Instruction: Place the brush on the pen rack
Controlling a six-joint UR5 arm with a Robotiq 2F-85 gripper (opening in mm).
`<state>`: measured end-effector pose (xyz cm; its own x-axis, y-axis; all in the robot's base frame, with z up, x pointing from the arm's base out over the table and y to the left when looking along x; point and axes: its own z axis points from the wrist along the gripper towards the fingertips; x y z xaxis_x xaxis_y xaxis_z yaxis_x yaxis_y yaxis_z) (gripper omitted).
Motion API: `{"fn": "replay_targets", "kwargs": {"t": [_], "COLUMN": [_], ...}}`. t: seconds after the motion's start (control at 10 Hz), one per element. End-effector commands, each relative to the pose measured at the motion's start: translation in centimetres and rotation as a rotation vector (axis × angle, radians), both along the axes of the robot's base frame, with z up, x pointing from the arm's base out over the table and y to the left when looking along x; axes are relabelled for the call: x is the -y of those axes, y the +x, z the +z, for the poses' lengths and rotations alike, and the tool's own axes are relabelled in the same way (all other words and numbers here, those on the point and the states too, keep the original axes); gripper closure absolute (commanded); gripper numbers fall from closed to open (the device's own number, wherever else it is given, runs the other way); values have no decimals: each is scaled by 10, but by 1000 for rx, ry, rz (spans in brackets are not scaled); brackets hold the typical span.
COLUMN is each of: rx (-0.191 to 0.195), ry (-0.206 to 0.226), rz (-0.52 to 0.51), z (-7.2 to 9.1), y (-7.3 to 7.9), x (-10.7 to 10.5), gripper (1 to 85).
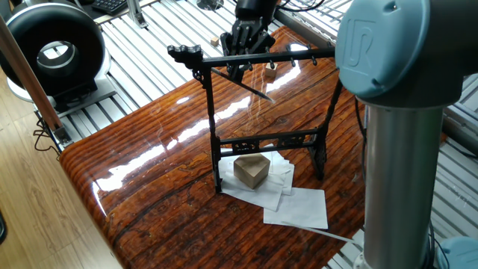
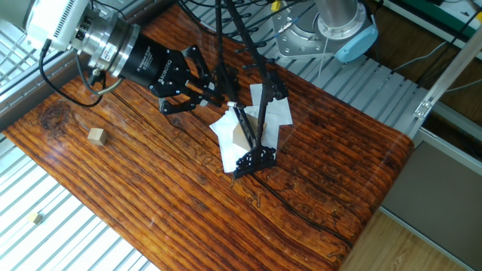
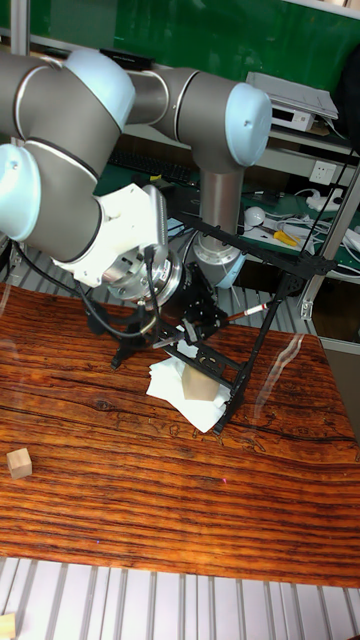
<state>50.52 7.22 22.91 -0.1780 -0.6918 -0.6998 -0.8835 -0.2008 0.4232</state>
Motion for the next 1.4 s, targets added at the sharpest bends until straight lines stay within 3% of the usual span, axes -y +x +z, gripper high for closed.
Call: {"fn": "replay_targets", "kwargs": {"t": [0.0,0.2,0.7,0.9,1.0,1.3], "rx": [77,106,93,85,100,98], "ry": [29,78,187,208,216,217], "rz": [80,118,147,168,181,187], "z": [-1,5,26,31,30,28], "y": [-1,-3,-12,-17,-17,-18], "x": [3,0,-10,-10,-9,-6], "gripper": [847,847,847,847,847,847]}}
